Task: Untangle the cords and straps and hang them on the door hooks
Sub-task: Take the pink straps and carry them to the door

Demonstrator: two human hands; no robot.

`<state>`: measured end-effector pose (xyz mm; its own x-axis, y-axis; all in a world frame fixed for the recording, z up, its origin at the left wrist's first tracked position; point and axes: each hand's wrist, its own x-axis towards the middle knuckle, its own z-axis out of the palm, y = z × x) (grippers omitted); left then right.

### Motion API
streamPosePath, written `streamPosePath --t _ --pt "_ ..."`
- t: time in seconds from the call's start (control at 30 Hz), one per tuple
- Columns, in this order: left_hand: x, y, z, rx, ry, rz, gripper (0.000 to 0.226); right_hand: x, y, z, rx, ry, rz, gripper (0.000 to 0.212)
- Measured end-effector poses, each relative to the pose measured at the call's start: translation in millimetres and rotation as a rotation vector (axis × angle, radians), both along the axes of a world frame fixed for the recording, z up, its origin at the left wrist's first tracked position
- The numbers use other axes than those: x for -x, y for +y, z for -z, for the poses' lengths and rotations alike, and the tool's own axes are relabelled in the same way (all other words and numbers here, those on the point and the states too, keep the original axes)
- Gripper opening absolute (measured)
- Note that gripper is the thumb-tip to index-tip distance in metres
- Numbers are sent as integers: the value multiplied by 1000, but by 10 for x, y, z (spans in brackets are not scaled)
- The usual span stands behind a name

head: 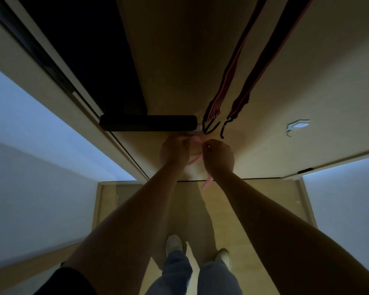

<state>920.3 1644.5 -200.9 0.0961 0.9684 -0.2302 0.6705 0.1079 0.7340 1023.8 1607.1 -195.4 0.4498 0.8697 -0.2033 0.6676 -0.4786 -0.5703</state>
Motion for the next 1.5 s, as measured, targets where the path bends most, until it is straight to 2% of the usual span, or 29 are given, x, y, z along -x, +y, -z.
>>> streamPosePath --t 0.1,0.33,0.43,0.53,0.7,0.77,0.83,0.97,1.07,1.13,1.2,1.27,1.4,1.5 --pt "12 -51 9 33 -25 3 36 19 -25 -6 31 39 -14 25" --pt "76 -301 -159 3 -20 32 20 50 -274 -100 101 172 -18 32" --pt "48 -537 -215 5 -36 179 23 -23 -439 -251 118 307 13 37" --pt "-64 -737 -276 60 -38 363 27 -161 -600 -433 71 419 54 31" --pt "-348 -885 -387 -27 -162 407 21 -529 -883 -668 23 514 82 30" --pt "-495 -919 -455 -27 -191 425 28 -712 -986 -699 11 462 81 28" --pt "-671 -922 -532 4 -201 440 29 -903 -1068 -723 -40 311 98 21" --pt "-1081 -926 -656 -4 -221 445 15 -1272 -1134 -787 -213 80 70 19" --pt "-1399 -962 -728 9 -213 417 8 -1589 -1094 -743 -223 -161 -28 18" --pt "-1612 -940 -738 -14 -179 394 10 -1810 -1045 -688 -192 -236 -37 18" --pt "-1814 -864 -709 -57 -114 384 21 -1989 -995 -617 -195 -284 -68 15" --pt "-1975 -777 -662 -106 -12 413 22 -2129 -936 -538 -240 -295 -81 10" --pt "-2190 -639 -594 -194 133 326 22 -2324 -759 -502 -247 -203 -165 11" --pt "-2284 -574 -520 -272 233 228 25 -2408 -590 -425 -141 -158 -196 20"
